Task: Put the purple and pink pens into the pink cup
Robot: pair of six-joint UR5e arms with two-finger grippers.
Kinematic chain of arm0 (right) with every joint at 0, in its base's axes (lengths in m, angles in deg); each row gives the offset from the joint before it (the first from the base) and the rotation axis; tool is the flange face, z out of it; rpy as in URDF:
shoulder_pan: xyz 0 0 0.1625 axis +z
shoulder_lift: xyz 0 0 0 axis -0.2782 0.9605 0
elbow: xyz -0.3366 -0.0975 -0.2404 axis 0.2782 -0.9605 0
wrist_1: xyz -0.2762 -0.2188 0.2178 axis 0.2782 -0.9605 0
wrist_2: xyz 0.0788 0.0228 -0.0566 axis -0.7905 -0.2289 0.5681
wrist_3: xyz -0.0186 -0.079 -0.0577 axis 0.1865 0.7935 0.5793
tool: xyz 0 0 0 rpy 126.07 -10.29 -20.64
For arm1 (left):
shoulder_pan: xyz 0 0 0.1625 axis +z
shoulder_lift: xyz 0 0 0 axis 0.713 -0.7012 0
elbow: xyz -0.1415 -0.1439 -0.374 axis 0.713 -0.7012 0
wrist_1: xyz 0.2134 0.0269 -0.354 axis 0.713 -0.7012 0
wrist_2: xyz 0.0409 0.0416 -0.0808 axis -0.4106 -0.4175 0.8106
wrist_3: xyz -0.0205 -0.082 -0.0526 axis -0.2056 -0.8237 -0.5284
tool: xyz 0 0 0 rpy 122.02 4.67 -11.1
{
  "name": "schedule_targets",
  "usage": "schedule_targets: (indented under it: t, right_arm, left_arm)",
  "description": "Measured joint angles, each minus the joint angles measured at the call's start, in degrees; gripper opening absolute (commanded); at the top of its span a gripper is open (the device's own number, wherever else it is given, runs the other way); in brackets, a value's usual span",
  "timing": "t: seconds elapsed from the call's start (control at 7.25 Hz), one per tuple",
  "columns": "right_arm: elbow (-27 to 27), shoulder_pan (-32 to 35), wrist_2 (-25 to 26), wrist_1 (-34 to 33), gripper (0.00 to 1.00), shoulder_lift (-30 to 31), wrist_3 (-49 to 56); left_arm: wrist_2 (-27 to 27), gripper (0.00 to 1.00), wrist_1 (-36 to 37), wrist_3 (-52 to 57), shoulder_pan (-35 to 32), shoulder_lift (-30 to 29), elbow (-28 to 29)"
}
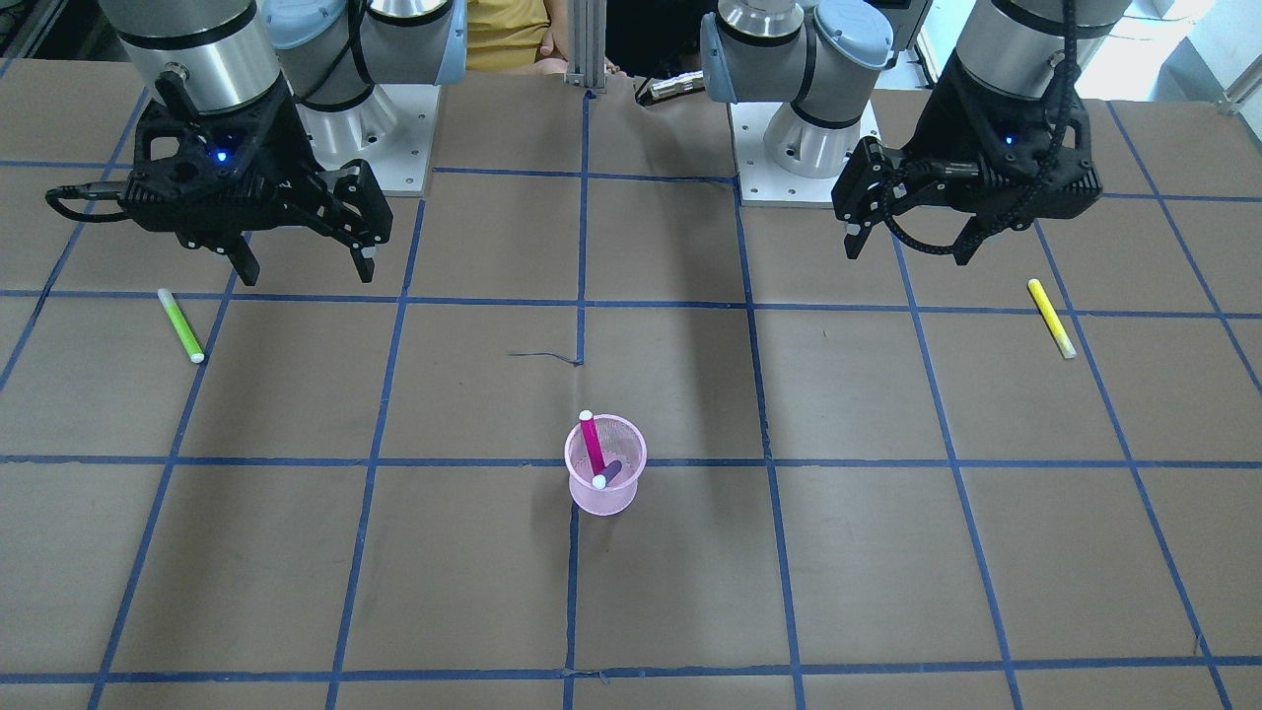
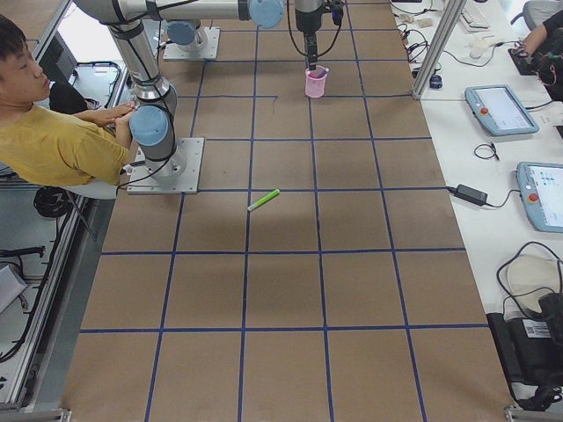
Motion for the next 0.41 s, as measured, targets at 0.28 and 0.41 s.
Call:
schedule_targets:
  t: [0.28,0.41]
  right_arm:
    - [0.04,-0.08,0.01,0.28,1.0,-0.03,0.08]
    - [0.02,-0.12,0.01,0.25,1.0,-0.04,0.11]
  left_arm:
    - [-0.03,1.0,0.0,0.07,0.02,0.0,0.02]
    - [-0.02,1.0,0.0,0.08,0.02,0.0,0.04]
